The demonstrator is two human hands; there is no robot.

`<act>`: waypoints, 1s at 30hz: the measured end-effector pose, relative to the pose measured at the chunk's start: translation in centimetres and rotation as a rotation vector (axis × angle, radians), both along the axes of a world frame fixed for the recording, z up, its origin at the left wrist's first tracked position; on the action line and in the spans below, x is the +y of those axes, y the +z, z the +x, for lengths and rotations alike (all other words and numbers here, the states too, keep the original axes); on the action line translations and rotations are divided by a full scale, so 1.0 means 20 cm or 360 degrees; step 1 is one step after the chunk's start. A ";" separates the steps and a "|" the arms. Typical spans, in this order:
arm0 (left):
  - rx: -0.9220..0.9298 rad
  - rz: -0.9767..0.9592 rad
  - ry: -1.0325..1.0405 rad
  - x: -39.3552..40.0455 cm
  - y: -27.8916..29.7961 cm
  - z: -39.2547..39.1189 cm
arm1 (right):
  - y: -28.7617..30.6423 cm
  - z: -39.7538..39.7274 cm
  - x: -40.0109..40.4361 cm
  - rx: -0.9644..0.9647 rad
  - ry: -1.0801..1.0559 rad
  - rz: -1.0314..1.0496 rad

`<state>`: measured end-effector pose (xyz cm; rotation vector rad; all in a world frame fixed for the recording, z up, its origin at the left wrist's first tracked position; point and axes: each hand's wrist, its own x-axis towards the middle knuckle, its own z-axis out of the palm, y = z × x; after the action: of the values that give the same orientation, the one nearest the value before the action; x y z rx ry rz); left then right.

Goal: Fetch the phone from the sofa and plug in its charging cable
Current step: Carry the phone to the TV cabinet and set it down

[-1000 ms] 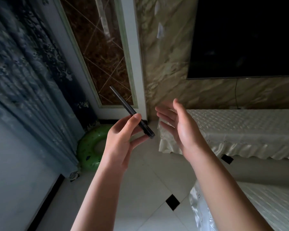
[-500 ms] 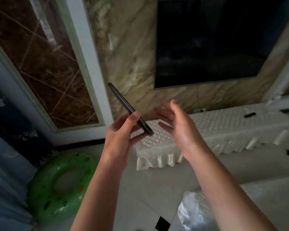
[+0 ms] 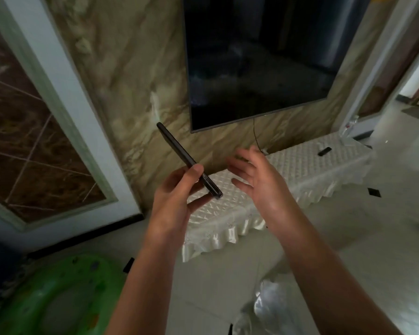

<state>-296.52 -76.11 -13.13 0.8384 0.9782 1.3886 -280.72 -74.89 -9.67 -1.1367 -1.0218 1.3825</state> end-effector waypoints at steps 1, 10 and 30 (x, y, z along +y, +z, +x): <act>0.0009 -0.0001 -0.0015 0.04 0.00 0.01 | -0.01 0.01 0.04 0.0007 -0.0009 -0.0004; 0.0148 -0.0073 0.0030 0.49 -0.02 0.10 | -0.12 0.09 0.54 0.0163 0.0000 -0.0065; 0.0214 -0.0131 -0.0217 1.37 -0.02 0.69 | -0.16 0.69 1.31 0.0285 -0.0209 -0.0129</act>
<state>-282.71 -48.72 -13.53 0.9288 1.0540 1.1801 -266.96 -48.73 -12.97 -1.0973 -0.7569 1.4030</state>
